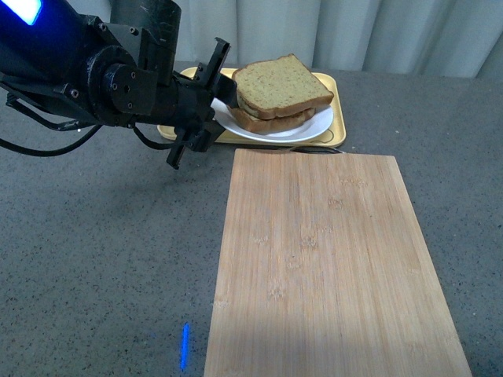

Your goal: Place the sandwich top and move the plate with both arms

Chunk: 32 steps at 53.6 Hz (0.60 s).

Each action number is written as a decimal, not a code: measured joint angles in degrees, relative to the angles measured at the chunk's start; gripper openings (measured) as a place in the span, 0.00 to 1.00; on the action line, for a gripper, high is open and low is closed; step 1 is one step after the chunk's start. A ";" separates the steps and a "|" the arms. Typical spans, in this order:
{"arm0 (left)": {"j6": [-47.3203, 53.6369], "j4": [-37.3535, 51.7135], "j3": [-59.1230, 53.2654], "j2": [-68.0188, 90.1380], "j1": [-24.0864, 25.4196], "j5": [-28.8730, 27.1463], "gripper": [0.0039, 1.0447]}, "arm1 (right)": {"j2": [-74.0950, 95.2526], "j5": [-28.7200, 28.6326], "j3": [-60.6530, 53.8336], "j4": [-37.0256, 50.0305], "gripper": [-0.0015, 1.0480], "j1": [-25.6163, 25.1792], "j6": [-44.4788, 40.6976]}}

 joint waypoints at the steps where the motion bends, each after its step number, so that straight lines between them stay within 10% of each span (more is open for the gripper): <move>1: 0.02 0.02 -0.35 -0.33 0.00 0.00 0.48 | 0.00 0.00 0.00 0.00 0.91 0.00 0.02; 19: 2.86 2.69 -9.20 -10.34 -0.11 -0.72 0.96 | 0.00 0.00 0.00 0.00 0.91 0.00 0.00; 25: 5.90 2.69 -13.75 -14.93 -0.55 -2.16 0.93 | 0.00 0.00 0.00 0.00 0.91 0.00 0.00; 32: 29.90 28.72 -24.70 -16.33 -1.33 -22.56 0.76 | 0.00 -0.04 0.00 0.00 0.91 0.00 0.00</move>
